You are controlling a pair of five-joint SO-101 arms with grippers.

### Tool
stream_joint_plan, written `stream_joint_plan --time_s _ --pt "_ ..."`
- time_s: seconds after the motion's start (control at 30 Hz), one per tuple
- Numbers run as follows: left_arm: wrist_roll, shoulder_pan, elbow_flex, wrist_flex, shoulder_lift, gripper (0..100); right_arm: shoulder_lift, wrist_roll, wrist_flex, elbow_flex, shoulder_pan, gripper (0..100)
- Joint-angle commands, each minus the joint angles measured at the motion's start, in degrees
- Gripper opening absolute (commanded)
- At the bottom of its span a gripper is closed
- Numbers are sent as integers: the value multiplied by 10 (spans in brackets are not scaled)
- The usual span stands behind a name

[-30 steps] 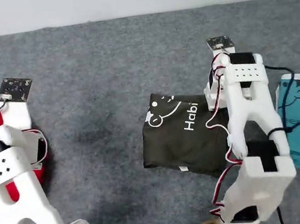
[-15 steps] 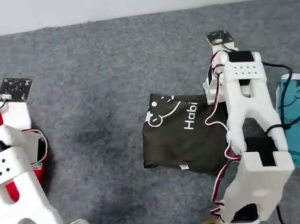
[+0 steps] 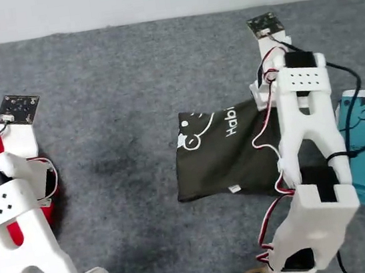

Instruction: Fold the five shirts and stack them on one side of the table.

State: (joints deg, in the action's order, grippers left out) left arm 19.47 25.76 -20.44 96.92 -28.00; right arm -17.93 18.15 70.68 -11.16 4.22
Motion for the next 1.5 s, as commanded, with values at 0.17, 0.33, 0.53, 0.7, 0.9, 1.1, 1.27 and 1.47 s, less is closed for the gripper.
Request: stream_joint_plan --time_s 0.17,0.33,0.53,0.7,0.9,1.1,1.27,1.47 --pt "4 3 -1 -11 -16 14 -55 2 7 -54 25 84" --pt "4 3 -1 -7 -16 14 -56 1 106 -129 -1 249" --pt "4 5 -1 -6 -20 14 -56 4 262 -230 -56 107" --pt "4 5 0 5 -20 14 -54 1 324 -210 -73 14" --pt "4 5 0 11 -20 14 3 5 321 -55 -73 9" --pt "4 5 0 11 -20 14 30 34 285 75 -27 9" --pt "4 5 0 11 -20 14 11 69 173 166 17 9" --pt "4 5 0 11 -20 14 41 69 238 135 4 9"
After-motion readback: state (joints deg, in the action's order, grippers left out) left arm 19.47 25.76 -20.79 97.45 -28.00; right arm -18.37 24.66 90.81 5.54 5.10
